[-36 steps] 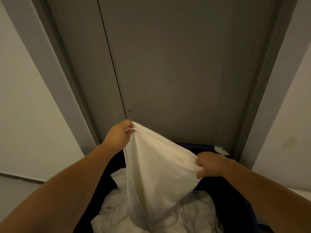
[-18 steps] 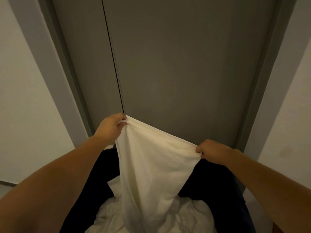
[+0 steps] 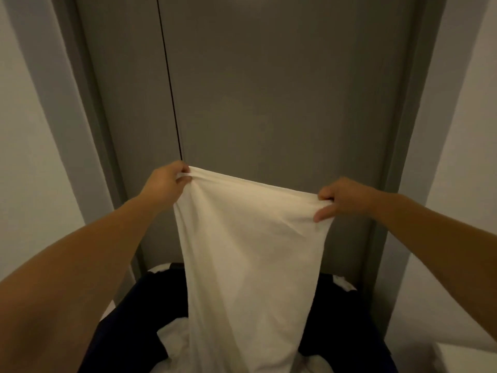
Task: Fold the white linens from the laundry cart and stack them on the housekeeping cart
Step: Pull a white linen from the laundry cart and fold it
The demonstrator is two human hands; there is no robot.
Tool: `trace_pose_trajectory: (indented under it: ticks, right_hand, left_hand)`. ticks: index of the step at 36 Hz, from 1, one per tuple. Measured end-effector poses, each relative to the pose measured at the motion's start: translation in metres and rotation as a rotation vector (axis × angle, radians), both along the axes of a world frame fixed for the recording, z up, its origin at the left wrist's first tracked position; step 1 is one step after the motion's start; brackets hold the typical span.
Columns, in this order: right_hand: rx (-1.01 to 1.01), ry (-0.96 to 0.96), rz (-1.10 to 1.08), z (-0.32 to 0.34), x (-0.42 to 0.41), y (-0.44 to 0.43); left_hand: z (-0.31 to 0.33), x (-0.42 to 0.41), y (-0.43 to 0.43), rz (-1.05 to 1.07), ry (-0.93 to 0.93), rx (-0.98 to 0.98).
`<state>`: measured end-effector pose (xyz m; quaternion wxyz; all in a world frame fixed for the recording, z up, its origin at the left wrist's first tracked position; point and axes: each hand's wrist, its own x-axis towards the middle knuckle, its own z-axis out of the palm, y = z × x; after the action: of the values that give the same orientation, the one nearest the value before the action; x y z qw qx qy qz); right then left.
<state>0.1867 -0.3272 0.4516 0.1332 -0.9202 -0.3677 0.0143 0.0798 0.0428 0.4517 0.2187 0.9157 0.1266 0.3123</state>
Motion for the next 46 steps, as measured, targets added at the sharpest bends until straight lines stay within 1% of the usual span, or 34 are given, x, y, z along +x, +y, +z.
trace_pose_trajectory:
  ticks: [2, 5, 7, 9, 10, 12, 13, 15, 17, 20, 22, 26, 30, 32, 34, 37, 39, 42, 46]
  right_hand:
    - [-0.062, 0.011, 0.034, 0.013, -0.007, 0.001]
    - [-0.069, -0.114, -0.051, 0.032, -0.010, -0.008]
    - [0.063, -0.225, -0.138, 0.038, -0.008, -0.015]
    - [0.210, -0.261, -0.220, 0.032, -0.005, -0.018]
    - [0.213, -0.263, -0.256, 0.028, -0.004, -0.017]
    - [0.201, -0.290, -0.316, 0.021, -0.004, -0.017]
    - [0.249, -0.310, -0.352, 0.022, -0.005, -0.018]
    - [0.390, -0.319, -0.414, 0.026, -0.010, -0.021]
    - [0.486, -0.323, -0.464, 0.032, -0.013, -0.021]
    - [0.572, -0.332, -0.542, 0.045, -0.019, -0.022]
    - [0.671, -0.314, -0.607, 0.057, -0.020, -0.029]
    - [0.956, -0.223, -0.679, 0.083, -0.026, -0.046]
    - [1.060, -0.309, -0.656, 0.104, -0.033, -0.086]
    - [1.110, -0.366, -0.642, 0.117, -0.039, -0.107]
    - [1.149, -0.434, -0.632, 0.135, -0.060, -0.122]
    - [1.148, -0.550, -0.614, 0.163, -0.077, -0.156]
    - [1.143, -0.616, -0.596, 0.178, -0.089, -0.183]
    - [1.131, -0.696, -0.582, 0.194, -0.105, -0.230]
    - [1.128, -0.753, -0.592, 0.202, -0.122, -0.307]
  left_hand:
    - [0.011, 0.006, 0.000, -0.008, -0.055, -0.032]
    - [0.018, 0.012, -0.003, -0.038, -0.066, -0.032]
    - [0.022, 0.015, -0.006, -0.050, -0.087, -0.006]
    - [0.026, 0.019, -0.012, -0.057, -0.170, -0.034]
    - [0.027, 0.021, -0.015, -0.068, -0.193, -0.052]
    - [0.024, 0.024, -0.020, -0.079, -0.139, 0.002]
    - [0.022, 0.025, -0.022, -0.080, -0.113, 0.052]
    - [0.022, 0.028, -0.026, -0.064, -0.157, 0.064]
    - [0.026, 0.030, -0.033, -0.051, -0.226, 0.013]
    - [0.037, 0.034, -0.049, -0.054, -0.246, -0.028]
    - [0.048, 0.037, -0.060, -0.083, -0.281, -0.131]
    - [0.073, 0.041, -0.084, -0.196, -0.378, -0.358]
    - [0.105, 0.034, -0.119, -0.293, -0.421, -0.482]
    - [0.122, 0.028, -0.138, -0.342, -0.448, -0.513]
    - [0.138, 0.020, -0.157, -0.368, -0.469, -0.485]
    - [0.162, 0.009, -0.185, -0.347, -0.502, -0.334]
    - [0.176, 0.003, -0.209, -0.334, -0.526, -0.268]
    - [0.189, -0.009, -0.258, -0.353, -0.553, -0.191]
    - [0.197, -0.020, -0.334, -0.369, -0.586, -0.110]
